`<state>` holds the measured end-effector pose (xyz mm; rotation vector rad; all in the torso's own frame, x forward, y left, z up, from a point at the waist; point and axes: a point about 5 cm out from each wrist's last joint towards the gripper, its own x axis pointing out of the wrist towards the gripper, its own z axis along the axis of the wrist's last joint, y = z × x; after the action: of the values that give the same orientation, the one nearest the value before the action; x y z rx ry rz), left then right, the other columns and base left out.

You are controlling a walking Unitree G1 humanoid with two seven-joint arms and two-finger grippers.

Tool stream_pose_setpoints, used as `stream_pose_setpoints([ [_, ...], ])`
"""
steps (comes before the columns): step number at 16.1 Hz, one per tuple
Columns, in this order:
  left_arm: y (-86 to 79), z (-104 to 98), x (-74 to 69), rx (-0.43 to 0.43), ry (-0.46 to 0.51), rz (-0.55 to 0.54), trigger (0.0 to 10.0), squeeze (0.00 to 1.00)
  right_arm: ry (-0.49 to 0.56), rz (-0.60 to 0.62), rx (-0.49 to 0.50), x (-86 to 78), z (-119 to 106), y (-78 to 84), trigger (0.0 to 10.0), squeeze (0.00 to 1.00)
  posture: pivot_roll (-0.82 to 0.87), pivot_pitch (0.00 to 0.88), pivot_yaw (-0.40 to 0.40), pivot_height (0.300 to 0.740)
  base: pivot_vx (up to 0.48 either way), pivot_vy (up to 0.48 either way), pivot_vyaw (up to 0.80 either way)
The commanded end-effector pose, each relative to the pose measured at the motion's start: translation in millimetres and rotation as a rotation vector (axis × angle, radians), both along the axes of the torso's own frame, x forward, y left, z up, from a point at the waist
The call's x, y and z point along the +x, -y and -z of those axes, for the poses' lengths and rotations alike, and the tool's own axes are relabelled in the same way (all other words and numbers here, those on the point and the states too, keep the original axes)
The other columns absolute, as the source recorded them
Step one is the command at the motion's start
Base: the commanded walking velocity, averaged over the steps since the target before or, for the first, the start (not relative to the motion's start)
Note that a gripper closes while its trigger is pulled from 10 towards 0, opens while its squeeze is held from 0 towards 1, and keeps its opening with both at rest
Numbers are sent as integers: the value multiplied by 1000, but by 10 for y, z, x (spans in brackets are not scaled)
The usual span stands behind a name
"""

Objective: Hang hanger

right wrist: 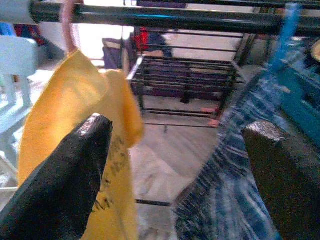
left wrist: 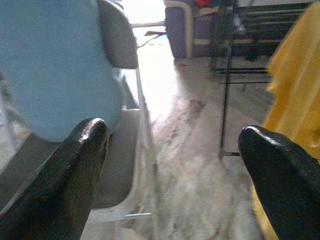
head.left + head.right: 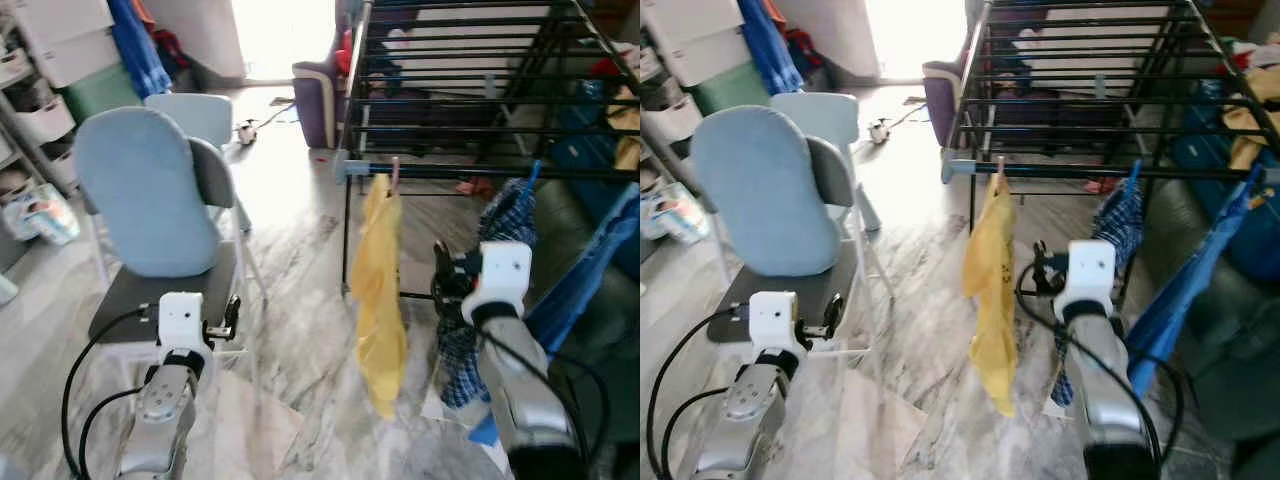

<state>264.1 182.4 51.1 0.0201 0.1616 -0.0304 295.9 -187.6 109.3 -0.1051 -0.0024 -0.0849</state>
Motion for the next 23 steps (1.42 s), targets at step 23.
stream_pose_setpoints([
  [23,108,-86,-55,-41,12,85,10000,0,-105,16,21,34,88,-15,10000,224,-97,0,24,740,102,0,-243],
])
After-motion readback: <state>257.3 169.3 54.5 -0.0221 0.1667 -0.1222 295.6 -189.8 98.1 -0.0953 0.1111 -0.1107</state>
